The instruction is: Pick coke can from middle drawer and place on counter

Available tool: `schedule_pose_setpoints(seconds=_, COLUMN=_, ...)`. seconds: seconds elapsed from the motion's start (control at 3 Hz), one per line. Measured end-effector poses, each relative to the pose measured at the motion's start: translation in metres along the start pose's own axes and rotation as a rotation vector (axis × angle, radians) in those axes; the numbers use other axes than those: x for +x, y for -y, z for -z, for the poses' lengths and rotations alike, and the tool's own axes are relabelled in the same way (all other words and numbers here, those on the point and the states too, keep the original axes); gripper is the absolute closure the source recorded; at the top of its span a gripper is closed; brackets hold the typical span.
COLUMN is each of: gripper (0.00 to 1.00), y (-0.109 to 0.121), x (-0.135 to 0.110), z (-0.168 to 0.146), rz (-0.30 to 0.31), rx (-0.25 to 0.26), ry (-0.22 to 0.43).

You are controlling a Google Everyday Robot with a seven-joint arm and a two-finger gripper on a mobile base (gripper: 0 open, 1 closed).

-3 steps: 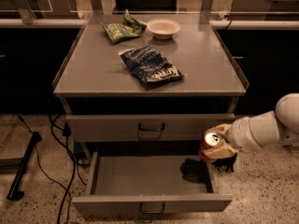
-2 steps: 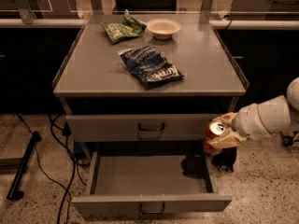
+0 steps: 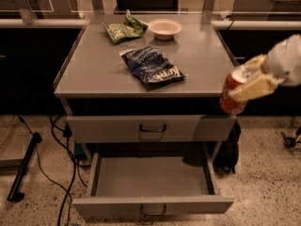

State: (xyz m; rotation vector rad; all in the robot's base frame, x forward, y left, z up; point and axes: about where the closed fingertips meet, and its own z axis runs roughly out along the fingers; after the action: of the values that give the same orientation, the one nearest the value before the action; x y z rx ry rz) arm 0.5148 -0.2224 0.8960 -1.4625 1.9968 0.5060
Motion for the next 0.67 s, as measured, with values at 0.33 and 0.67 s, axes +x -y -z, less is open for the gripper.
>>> schedule_pose_setpoints(seconds=0.33, gripper=1.0, y=0.0019, x=-0.0306, z=0.0449, rz=0.017, rx=0.007, ry=-0.008)
schedule_pose_setpoints(seconds=0.67, gripper=1.0, y=0.0019, x=-0.0306, z=0.0449, rz=0.017, rx=0.007, ry=-0.008)
